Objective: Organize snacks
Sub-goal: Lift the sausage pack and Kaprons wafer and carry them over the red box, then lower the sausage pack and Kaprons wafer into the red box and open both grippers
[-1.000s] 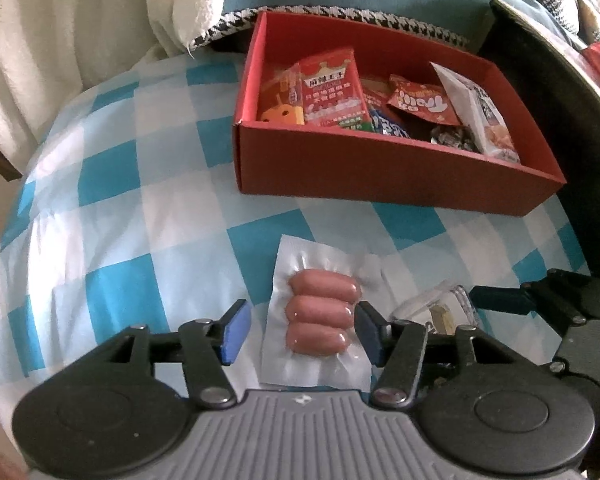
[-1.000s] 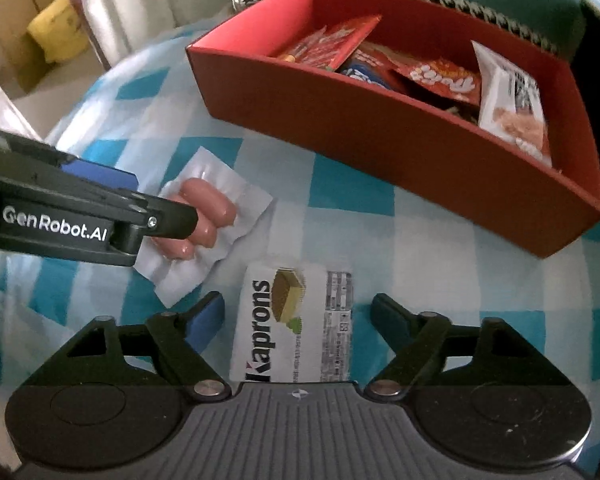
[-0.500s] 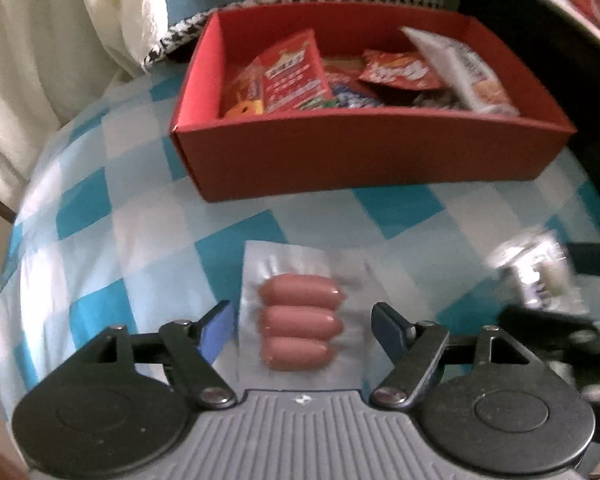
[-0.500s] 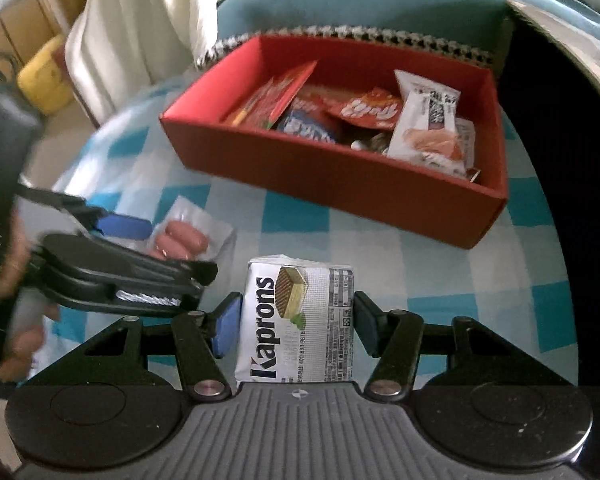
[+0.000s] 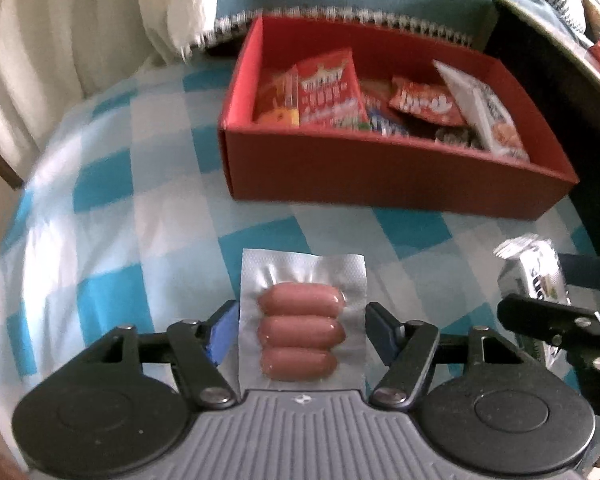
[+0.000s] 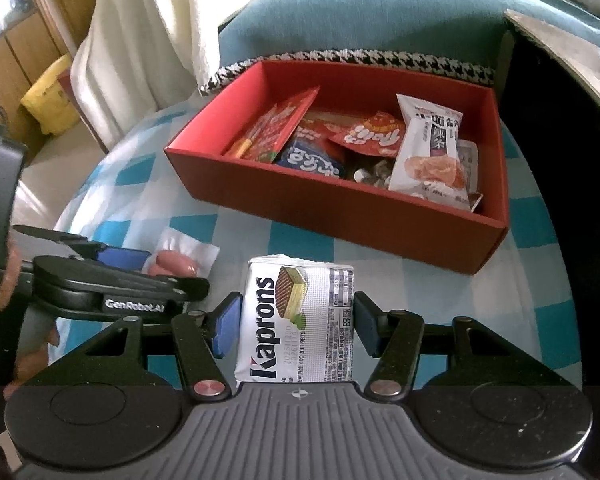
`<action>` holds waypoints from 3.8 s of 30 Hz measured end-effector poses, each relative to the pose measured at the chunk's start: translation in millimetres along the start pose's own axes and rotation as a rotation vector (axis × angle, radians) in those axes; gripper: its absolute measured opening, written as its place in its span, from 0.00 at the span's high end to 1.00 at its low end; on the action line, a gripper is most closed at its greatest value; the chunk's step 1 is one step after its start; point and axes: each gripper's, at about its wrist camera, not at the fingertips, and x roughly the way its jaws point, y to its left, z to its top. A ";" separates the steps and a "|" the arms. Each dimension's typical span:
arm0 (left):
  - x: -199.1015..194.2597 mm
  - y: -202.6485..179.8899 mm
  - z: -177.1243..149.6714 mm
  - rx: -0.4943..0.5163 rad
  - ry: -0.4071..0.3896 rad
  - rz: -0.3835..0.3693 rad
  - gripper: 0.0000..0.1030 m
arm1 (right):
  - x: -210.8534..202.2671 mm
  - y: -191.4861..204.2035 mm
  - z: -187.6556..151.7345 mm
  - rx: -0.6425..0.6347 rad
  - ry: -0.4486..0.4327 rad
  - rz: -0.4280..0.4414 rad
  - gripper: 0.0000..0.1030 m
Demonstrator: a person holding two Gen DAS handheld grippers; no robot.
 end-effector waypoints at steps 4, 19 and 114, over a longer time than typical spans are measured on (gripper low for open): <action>-12.1 -3.2 2.4 0.018 -0.050 0.001 0.41 | -1.6 -3.9 3.0 0.011 -0.013 -0.008 0.36; -35.7 -14.9 10.3 0.078 -0.161 0.029 0.41 | -8.0 -12.6 21.4 0.041 -0.077 -0.022 0.36; -30.1 -45.0 97.8 0.128 -0.346 0.081 0.40 | 7.0 -66.0 92.9 0.151 -0.208 -0.110 0.36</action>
